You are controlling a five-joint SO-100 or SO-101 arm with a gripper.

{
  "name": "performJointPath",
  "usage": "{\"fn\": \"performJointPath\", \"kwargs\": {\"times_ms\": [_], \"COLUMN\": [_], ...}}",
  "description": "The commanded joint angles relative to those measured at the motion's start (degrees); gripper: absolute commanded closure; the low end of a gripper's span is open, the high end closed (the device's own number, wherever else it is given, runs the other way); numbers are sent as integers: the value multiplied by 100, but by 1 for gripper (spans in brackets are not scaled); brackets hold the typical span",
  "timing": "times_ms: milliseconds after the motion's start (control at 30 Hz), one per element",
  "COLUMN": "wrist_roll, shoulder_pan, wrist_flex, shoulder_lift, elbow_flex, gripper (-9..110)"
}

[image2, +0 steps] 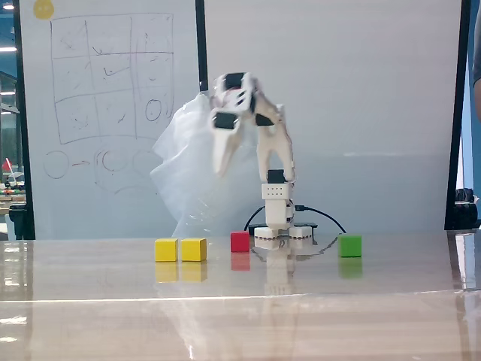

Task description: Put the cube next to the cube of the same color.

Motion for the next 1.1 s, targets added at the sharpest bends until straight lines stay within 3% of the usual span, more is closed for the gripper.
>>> {"fn": "performJointPath", "kwargs": {"times_ms": [0,233,400,533,800,1067], "wrist_roll": [729,967,923,888,896,993], "shoulder_pan": [-765,-2285,-2470,-2364,-2224,-2057], "wrist_flex": [-404,-2900,-4605,-4254,-2593,-2505], "shoulder_lift": [1969,5827,8903,10362,11602,11672], "elbow_flex": [1389,6442,9765,11092,11821,11821], "gripper": [100,102,102,102,102,102]}}
